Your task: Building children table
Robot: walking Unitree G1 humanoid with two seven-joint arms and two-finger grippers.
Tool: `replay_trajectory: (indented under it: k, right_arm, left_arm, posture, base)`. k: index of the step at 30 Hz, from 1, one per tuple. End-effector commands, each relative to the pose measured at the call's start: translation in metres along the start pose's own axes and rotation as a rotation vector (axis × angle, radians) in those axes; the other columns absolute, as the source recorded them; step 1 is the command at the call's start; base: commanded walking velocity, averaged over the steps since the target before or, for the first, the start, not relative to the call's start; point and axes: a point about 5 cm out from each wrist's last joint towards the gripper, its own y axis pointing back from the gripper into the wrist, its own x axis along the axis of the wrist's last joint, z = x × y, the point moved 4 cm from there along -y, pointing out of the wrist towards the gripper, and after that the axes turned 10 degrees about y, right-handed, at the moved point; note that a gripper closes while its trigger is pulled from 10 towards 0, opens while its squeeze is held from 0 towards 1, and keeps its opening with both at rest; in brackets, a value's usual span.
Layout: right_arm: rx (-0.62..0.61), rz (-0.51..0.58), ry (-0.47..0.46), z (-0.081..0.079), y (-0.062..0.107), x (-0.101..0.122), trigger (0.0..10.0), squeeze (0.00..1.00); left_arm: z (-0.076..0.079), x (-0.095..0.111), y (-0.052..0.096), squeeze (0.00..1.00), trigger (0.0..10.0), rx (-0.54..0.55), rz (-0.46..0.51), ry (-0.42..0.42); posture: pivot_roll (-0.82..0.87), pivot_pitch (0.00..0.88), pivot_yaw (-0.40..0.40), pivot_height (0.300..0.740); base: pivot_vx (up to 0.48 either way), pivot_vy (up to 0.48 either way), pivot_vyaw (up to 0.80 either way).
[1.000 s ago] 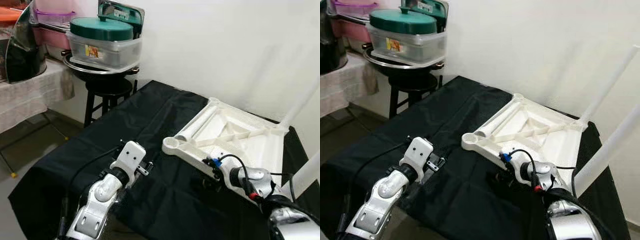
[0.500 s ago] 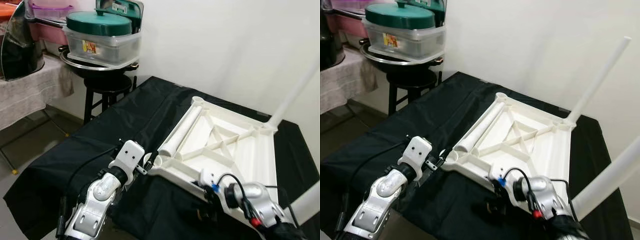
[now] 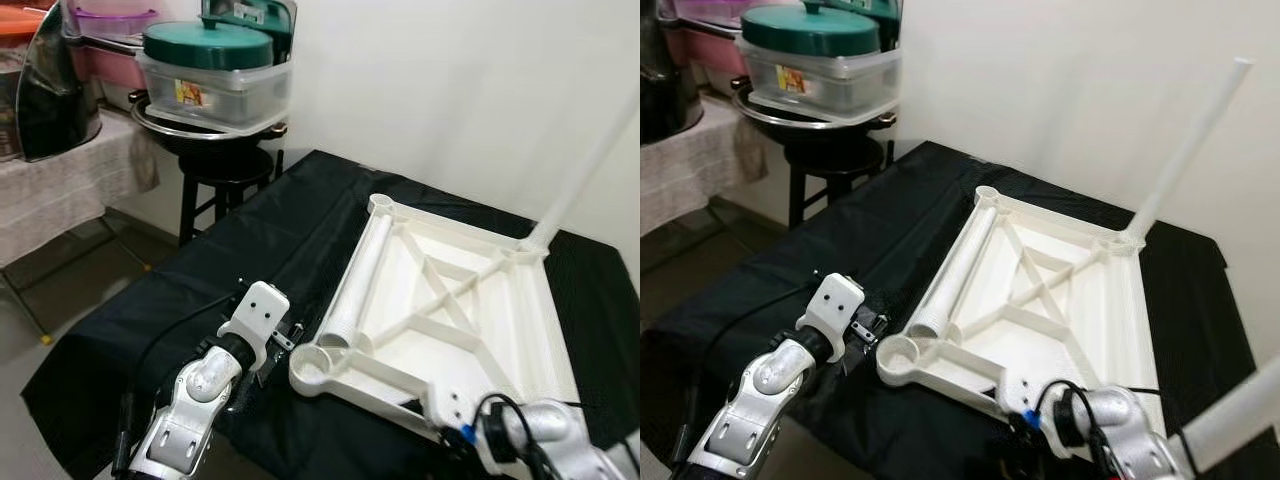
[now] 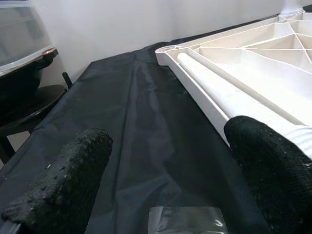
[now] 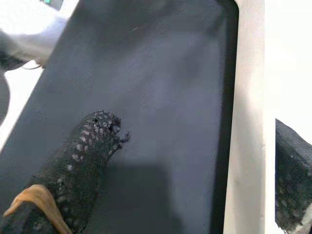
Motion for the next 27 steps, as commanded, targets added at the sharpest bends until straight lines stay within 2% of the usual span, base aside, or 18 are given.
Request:
replay_trajectory:
  k: [1, 4, 5, 6, 8, 10, 12, 13, 15, 16, 18, 20, 21, 23, 25, 26, 27]
  right_arm:
    - [0.132, -0.052, -0.092, -0.032, -0.007, -0.017, 10.0, 0.00]
    - [0.145, -0.057, -0.086, -0.040, -0.003, -0.016, 10.0, 0.00]
    - [0.160, -0.061, -0.083, -0.048, -0.001, -0.016, 10.0, 0.00]
    - [0.160, -0.061, -0.083, -0.048, -0.001, -0.016, 10.0, 0.00]
    - [0.164, -0.074, -0.083, -0.060, 0.000, -0.018, 10.0, 0.00]
    - [0.142, -0.076, -0.084, -0.059, 0.000, -0.019, 10.0, 0.00]
    - [0.078, -0.078, -0.077, -0.050, 0.002, -0.016, 10.0, 0.00]
    - [0.078, -0.078, -0.077, -0.050, 0.002, -0.016, 10.0, 0.00]
    - [0.013, -0.071, -0.056, -0.032, 0.009, -0.007, 10.0, 0.00]
    - [0.013, -0.071, -0.056, -0.032, 0.009, -0.007, 10.0, 0.00]
    - [-0.041, -0.083, -0.019, -0.017, 0.019, -0.001, 10.0, 0.00]
    - [-0.057, -0.092, -0.005, -0.014, 0.022, 0.001, 10.0, 0.00]
    - [-0.091, -0.098, 0.018, -0.005, 0.025, 0.004, 10.0, 0.00]
    - [-0.091, -0.098, 0.018, -0.005, 0.025, 0.004, 10.0, 0.00]
    - [-0.224, -0.061, 0.064, 0.022, 0.032, 0.023, 10.0, 0.00]
    - [-0.224, -0.061, 0.064, 0.022, 0.032, 0.023, 10.0, 0.00]
    - [-0.272, -0.035, 0.075, 0.031, 0.035, 0.032, 10.0, 0.00]
  left_arm:
    - [0.003, -0.004, 0.000, 0.00, 10.0, -0.017, -0.013, -0.002]
    - [0.003, -0.004, 0.000, 0.00, 10.0, -0.016, -0.014, -0.003]
    - [0.002, -0.005, 0.000, 0.00, 10.0, -0.017, -0.016, -0.003]
    - [0.002, -0.005, 0.000, 0.00, 10.0, -0.017, -0.016, -0.003]
    - [0.002, -0.005, 0.000, 0.00, 10.0, -0.021, -0.018, -0.003]
    - [0.003, -0.006, -0.001, 0.00, 10.0, -0.024, -0.019, -0.003]
    - [0.004, -0.006, -0.001, 0.00, 10.0, -0.029, -0.019, -0.003]
    - [0.004, -0.006, -0.001, 0.00, 10.0, -0.029, -0.019, -0.003]
    - [0.004, -0.006, -0.002, 0.00, 10.0, -0.031, -0.018, -0.003]
    - [0.004, -0.006, -0.002, 0.00, 10.0, -0.031, -0.018, -0.003]
    - [0.004, -0.005, -0.003, 0.00, 10.0, -0.031, -0.016, -0.005]
    - [0.004, -0.005, -0.003, 0.00, 10.0, -0.031, -0.016, -0.005]
    - [0.003, -0.005, -0.003, 0.00, 10.0, -0.031, -0.015, -0.006]
    - [0.003, -0.005, -0.003, 0.00, 10.0, -0.031, -0.015, -0.006]
    - [0.003, -0.004, -0.003, 0.00, 10.0, -0.028, -0.011, -0.006]
    - [0.003, -0.004, -0.003, 0.00, 10.0, -0.028, -0.011, -0.006]
    - [0.003, -0.004, -0.003, 0.00, 10.0, -0.026, -0.010, -0.006]
  posture:
    - [0.09, 0.000, -0.115, 0.740]
    - [0.08, 0.000, -0.111, 0.740]
    - [0.07, 0.000, -0.108, 0.740]
    - [0.07, 0.000, -0.108, 0.740]
    - [0.07, 0.000, -0.103, 0.740]
    - [0.07, 0.000, -0.098, 0.740]
    - [0.06, 0.000, -0.096, 0.740]
    - [0.06, 0.000, -0.096, 0.740]
    - [0.06, 0.000, -0.093, 0.740]
    - [0.06, 0.000, -0.093, 0.740]
    - [0.06, 0.000, -0.095, 0.740]
    - [0.06, 0.000, -0.095, 0.740]
    - [0.06, 0.000, -0.095, 0.740]
    - [0.06, 0.000, -0.095, 0.740]
    - [0.06, 0.000, -0.096, 0.740]
    - [0.06, 0.000, -0.096, 0.740]
    - [0.06, 0.000, -0.095, 0.740]
  base:
    - [0.000, 0.000, 0.00]
    - [0.000, 0.000, 0.00]
    - [0.000, 0.000, 0.00]
    - [0.000, 0.000, 0.00]
    - [0.000, 0.000, 0.00]
    - [0.000, 0.000, 0.00]
    - [0.000, 0.000, 0.00]
    - [0.000, 0.000, 0.00]
    - [0.000, 0.000, 0.00]
    - [0.000, 0.000, 0.00]
    - [0.000, 0.000, 0.00]
    - [0.000, 0.000, 0.00]
    - [0.000, 0.000, 0.00]
    - [0.000, 0.000, 0.00]
    - [0.000, 0.000, 0.00]
    - [0.000, 0.000, 0.00]
    - [0.000, 0.000, 0.00]
